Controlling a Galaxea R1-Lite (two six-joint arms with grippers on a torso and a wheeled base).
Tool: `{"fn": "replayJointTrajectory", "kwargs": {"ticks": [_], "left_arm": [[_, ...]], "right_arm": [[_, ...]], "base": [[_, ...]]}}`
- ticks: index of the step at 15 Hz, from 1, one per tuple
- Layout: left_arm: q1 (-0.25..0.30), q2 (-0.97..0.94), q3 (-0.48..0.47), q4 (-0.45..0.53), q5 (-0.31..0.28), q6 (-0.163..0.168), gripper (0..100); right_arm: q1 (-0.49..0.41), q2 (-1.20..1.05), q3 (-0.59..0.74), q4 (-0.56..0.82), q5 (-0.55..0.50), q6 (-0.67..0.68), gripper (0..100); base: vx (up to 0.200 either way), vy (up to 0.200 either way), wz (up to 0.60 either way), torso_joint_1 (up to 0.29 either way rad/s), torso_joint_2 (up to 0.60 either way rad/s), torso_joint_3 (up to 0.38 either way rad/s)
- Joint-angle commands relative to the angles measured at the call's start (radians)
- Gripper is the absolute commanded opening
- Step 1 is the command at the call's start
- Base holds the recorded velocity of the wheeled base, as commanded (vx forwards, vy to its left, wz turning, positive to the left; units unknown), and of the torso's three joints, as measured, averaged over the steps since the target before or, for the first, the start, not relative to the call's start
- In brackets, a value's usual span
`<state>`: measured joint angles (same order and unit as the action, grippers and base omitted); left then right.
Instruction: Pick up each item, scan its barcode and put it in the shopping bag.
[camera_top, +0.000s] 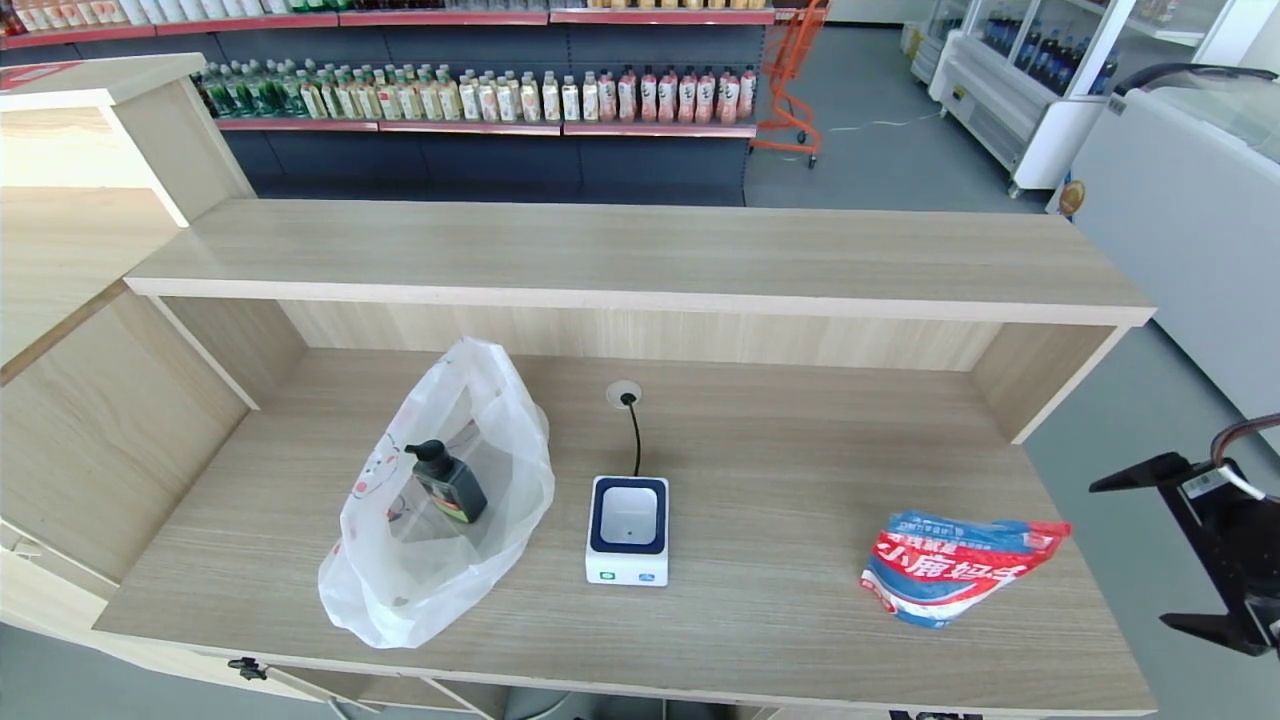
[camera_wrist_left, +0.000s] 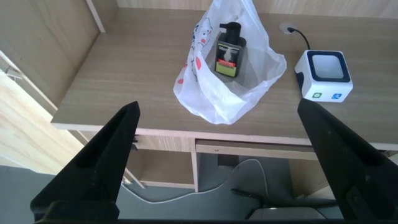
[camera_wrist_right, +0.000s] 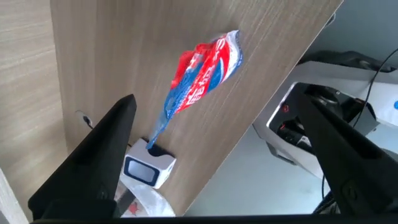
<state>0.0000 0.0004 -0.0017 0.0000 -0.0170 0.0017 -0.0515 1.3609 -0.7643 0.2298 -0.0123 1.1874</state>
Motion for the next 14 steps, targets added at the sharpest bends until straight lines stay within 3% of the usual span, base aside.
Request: {"fn": "replayJointTrajectory", "kwargs": {"ticks": [1,8,14], "left_arm": [[0.0,0.0,0.0,0.0,0.0,0.0,100],[0.0,0.0,0.0,0.0,0.0,0.0,100],[0.0,0.0,0.0,0.0,0.0,0.0,100]], "right_arm": [[0.002,0.123,-0.006,-0.069,0.002,-0.002,100],[0.116,0.339,-0.05,-0.133,-0.005,-0.012,100],[0.128,0.466,-0.064,-0.265,-0.008,-0.063,100]], "base": [[0.0,0.0,0.0,0.0,0.0,0.0],[0.0,0.0,0.0,0.0,0.0,0.0],[0.0,0.0,0.0,0.0,0.0,0.0]]}}
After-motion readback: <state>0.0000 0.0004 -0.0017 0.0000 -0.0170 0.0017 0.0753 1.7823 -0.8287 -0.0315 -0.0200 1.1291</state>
